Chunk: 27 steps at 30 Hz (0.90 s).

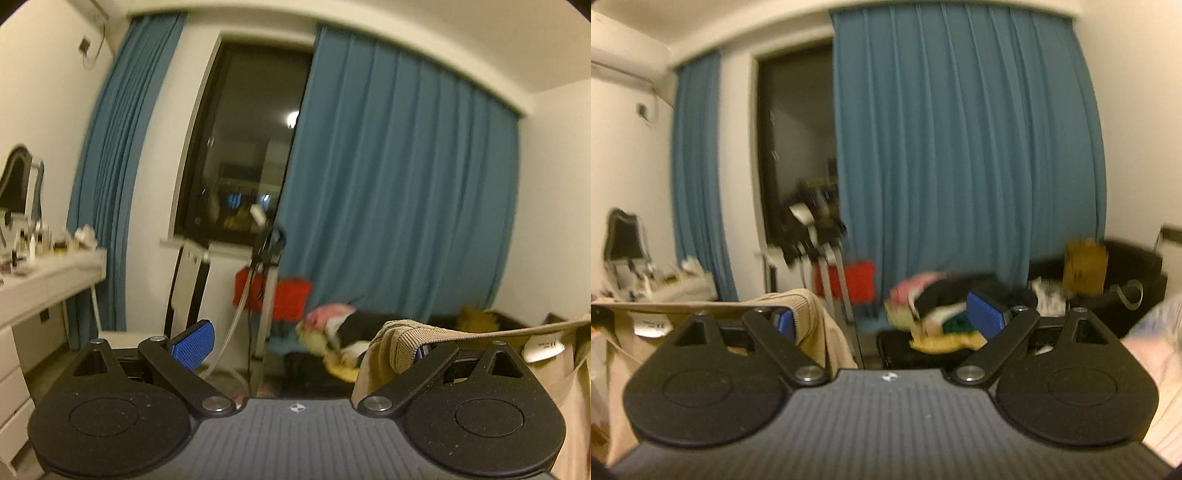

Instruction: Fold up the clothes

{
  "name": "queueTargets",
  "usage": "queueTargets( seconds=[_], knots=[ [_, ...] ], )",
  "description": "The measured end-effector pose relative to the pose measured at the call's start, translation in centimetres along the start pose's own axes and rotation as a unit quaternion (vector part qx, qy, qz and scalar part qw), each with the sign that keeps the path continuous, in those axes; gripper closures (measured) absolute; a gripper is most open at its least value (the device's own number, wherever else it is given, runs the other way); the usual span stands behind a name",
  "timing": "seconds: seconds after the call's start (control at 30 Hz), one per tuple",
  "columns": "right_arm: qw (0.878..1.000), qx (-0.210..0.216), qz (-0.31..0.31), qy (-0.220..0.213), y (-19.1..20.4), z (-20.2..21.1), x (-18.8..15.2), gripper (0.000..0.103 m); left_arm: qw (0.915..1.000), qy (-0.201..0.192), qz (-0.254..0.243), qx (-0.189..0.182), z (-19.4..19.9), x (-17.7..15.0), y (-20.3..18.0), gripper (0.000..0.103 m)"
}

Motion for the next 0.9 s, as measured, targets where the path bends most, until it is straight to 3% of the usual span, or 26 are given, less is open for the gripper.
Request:
queueTargets(
  seconds=[0.1, 0.2, 0.37, 0.53, 0.6, 0.67, 0.73, 0.83, 0.9],
  knots=[
    [0.999, -0.021, -0.008, 0.023, -0.3, -9.0, -3.1, 0.012, 0.9993, 0.017, 0.005, 0.032, -9.4, -2.1, 1.7, 0.004],
    [0.998, -0.049, -0.002, 0.042, -0.4, -17.5, -6.0, 0.012, 0.9978, 0.039, 0.015, 0.051, -18.3, -6.3, 3.1, 0.004],
    [0.991, -0.090, 0.016, 0.098, -1.3, -31.0, -13.3, 0.012, 0.9898, 0.127, -0.002, 0.064, -32.9, -17.2, 5.1, 0.006],
    [0.972, -0.108, 0.016, 0.208, -3.5, -39.1, -24.1, 0.012, 0.9666, 0.251, -0.037, 0.035, -38.5, -24.7, 5.6, 0.007],
    [0.959, -0.099, 0.027, 0.264, -3.4, -40.8, -27.5, 0.012, 0.9524, 0.300, -0.051, 0.023, -40.5, -27.6, 5.9, 0.007],
    [0.939, -0.074, 0.055, 0.333, -2.4, -42.0, -30.2, 0.013, 0.9354, 0.347, -0.065, 0.011, -42.4, -30.4, 6.1, 0.005],
    [0.925, -0.047, 0.070, 0.369, -0.9, -42.5, -30.9, 0.013, 0.9157, 0.394, -0.079, -0.001, -44.3, -33.2, 6.4, 0.004],
    [0.929, -0.008, 0.050, 0.367, 1.4, -42.1, -29.2, 0.013, 0.9106, 0.404, -0.087, -0.005, -43.7, -32.2, 5.9, 0.004],
    [0.936, 0.009, 0.035, 0.351, 2.5, -40.7, -27.3, 0.013, 0.9142, 0.397, -0.076, -0.028, -42.5, -31.1, 5.1, 0.001]
  ],
)
Point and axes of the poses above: each gripper's, at about its wrist camera, not at the fingertips, and z roughly against the way its jaws point, y to its left, x to its top, the point moved 9 cm from there along -z, roughly the way its jaws point, and after that the axes turned 2 degrees about -x, right-handed, at the moved point
